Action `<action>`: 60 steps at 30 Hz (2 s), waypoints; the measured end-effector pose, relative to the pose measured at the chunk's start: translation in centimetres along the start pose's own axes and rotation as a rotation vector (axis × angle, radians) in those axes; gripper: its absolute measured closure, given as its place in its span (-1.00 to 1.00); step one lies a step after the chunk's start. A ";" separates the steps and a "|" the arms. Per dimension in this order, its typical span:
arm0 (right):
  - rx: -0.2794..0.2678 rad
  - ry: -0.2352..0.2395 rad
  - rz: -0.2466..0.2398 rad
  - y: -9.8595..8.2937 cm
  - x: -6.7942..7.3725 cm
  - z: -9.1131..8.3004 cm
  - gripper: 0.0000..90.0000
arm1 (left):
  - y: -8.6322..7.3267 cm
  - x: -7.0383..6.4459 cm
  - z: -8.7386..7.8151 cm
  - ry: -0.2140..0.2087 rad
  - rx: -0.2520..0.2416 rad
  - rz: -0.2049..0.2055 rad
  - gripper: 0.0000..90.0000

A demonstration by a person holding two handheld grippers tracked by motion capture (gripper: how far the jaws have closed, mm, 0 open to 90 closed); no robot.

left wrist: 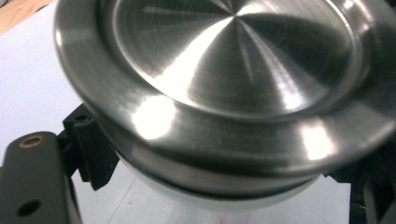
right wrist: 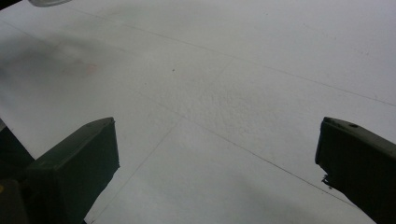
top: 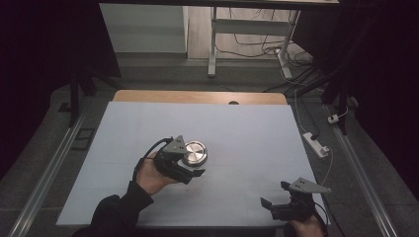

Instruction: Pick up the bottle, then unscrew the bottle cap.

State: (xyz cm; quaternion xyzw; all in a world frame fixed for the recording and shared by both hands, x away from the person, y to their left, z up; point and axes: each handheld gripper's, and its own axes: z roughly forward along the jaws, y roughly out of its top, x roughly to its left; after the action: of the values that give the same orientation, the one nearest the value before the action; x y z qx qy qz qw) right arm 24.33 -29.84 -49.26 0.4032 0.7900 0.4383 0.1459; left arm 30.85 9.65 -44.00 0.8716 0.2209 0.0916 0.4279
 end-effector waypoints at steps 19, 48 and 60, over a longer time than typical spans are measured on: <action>-0.033 0.037 -0.087 1.9 1.8 -0.1 -1.00 | -0.3 0.0 0.1 -0.006 0.003 -0.009 -0.66; -0.040 0.177 -0.243 11.3 7.2 4.7 -1.00 | -0.5 -0.2 0.6 -0.020 0.014 -0.007 -0.66; -0.043 0.223 -0.271 14.6 9.5 7.2 -1.00 | -0.5 -0.4 0.9 -0.024 0.022 -0.010 -0.66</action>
State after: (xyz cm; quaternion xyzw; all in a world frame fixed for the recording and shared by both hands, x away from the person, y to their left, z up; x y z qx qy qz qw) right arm 29.92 -14.22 -40.38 0.2385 0.8388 0.4736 0.1238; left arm 30.64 9.05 -44.97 0.8761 0.2213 0.0765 0.4214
